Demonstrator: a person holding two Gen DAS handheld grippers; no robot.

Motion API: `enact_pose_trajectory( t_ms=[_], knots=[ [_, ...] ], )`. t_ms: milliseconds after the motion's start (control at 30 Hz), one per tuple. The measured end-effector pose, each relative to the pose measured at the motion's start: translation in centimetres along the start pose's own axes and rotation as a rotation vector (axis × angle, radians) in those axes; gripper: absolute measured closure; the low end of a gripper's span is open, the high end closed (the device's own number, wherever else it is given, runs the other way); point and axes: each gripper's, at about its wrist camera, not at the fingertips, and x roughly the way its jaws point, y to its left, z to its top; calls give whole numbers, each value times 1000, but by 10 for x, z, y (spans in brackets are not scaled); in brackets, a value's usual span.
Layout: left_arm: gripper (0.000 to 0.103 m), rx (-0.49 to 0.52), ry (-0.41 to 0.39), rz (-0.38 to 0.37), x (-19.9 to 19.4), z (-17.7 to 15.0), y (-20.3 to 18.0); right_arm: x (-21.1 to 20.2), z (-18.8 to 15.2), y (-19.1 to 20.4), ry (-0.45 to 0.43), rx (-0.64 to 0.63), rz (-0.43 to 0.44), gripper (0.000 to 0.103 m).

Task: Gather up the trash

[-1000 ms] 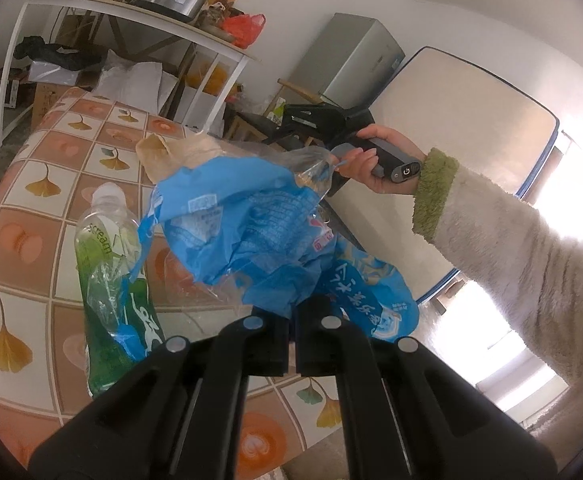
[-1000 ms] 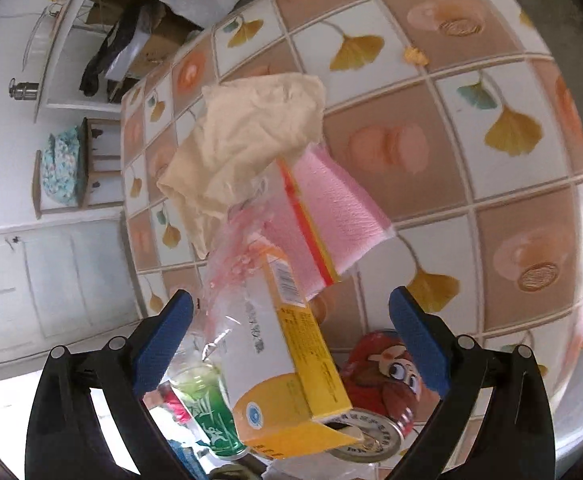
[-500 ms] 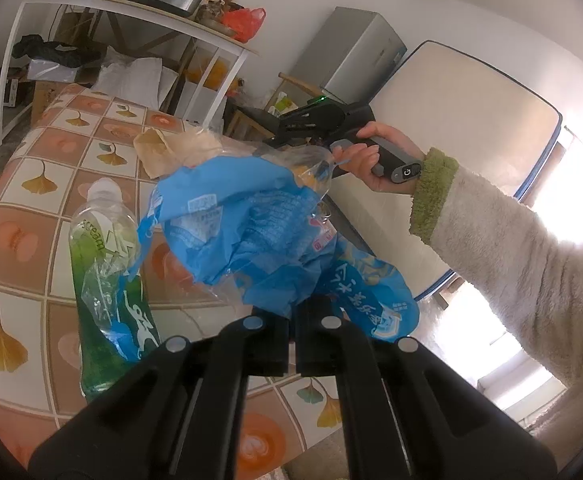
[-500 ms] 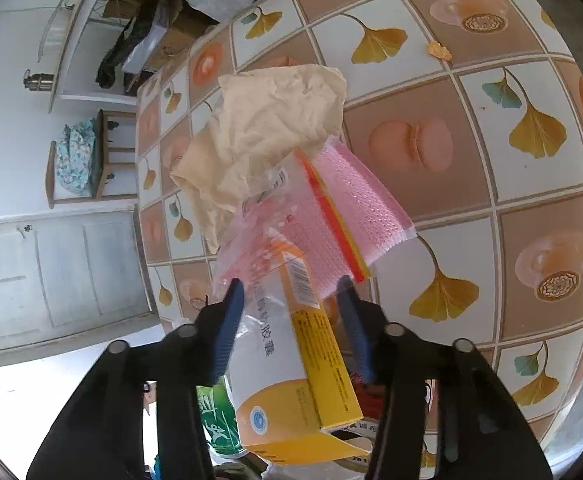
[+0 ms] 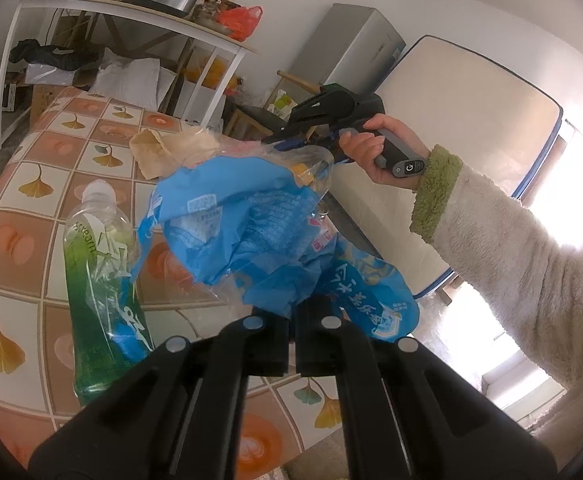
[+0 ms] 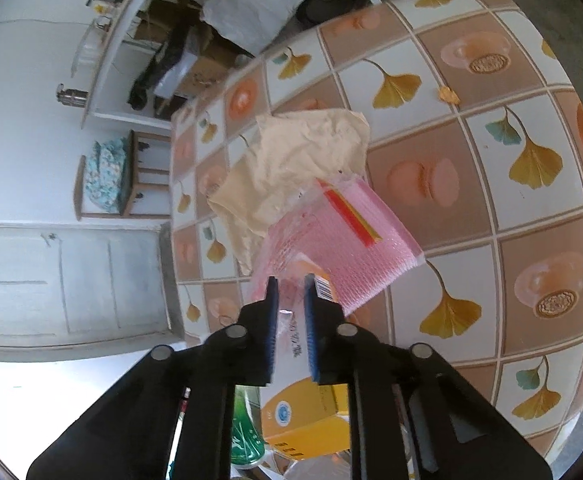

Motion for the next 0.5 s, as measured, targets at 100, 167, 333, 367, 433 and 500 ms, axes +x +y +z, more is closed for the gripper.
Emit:
enact_pose_trajectory(
  t_ms=[100,167,333,367,433,500],
  knots=[
    [103,4,-1,4,0,2,2,-4,-1,2,-24,-2,37,97],
    [103,7,-2,8,1,3,2,-7,-1,4,-41,-1,66,98],
    [103,16,-12,24,0,5,0,-26,-5,9,-79,-6,145,99],
    [103,19,-13,28,0,5,-1,-30,-6,10,-85,-7,154,99],
    [103,28,-17,34,-1,6,-3,-43,-12,10,-102,-16,182,99],
    [103,38,-21,40,-2,7,-7,-57,-19,11,-121,-33,204,99]
  ],
)
